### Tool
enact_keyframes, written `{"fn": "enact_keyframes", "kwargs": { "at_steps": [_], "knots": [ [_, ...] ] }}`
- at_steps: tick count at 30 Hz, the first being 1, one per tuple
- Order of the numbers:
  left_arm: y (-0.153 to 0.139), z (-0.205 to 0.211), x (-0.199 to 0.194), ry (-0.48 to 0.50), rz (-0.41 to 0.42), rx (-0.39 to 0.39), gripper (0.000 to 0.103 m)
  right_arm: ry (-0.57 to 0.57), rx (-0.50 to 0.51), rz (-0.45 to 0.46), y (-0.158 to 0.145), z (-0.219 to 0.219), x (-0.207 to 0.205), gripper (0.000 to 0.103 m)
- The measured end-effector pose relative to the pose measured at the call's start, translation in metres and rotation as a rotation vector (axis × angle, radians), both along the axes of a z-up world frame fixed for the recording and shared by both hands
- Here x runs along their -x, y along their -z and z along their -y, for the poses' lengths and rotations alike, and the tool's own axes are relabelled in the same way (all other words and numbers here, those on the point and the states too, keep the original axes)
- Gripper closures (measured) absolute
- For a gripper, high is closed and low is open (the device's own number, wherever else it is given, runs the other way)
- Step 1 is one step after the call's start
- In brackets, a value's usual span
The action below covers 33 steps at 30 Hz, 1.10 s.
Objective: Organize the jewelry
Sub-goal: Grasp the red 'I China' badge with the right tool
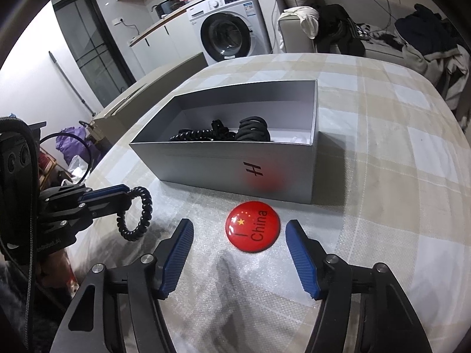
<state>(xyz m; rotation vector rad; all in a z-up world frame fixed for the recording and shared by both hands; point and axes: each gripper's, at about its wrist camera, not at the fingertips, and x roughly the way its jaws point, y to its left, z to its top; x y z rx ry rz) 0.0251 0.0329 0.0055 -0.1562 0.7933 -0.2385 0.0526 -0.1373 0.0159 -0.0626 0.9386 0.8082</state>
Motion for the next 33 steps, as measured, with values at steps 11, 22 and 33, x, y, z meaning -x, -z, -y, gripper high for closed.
{"fn": "enact_keyframes", "kwargs": {
  "at_steps": [11, 22, 33],
  "knots": [
    [0.0, 0.001, 0.0, 0.0, -0.001, -0.003, 0.099, 0.002, 0.002, 0.0, 0.0, 0.0, 0.001, 0.04],
    [0.003, -0.001, -0.002, -0.008, -0.007, -0.005, 0.099, 0.006, 0.039, 0.01, 0.004, -0.005, 0.003, 0.043],
    [0.005, -0.003, -0.005, -0.015, -0.015, 0.0, 0.099, 0.015, 0.118, 0.063, 0.007, -0.016, 0.004, 0.049]
  ]
}}
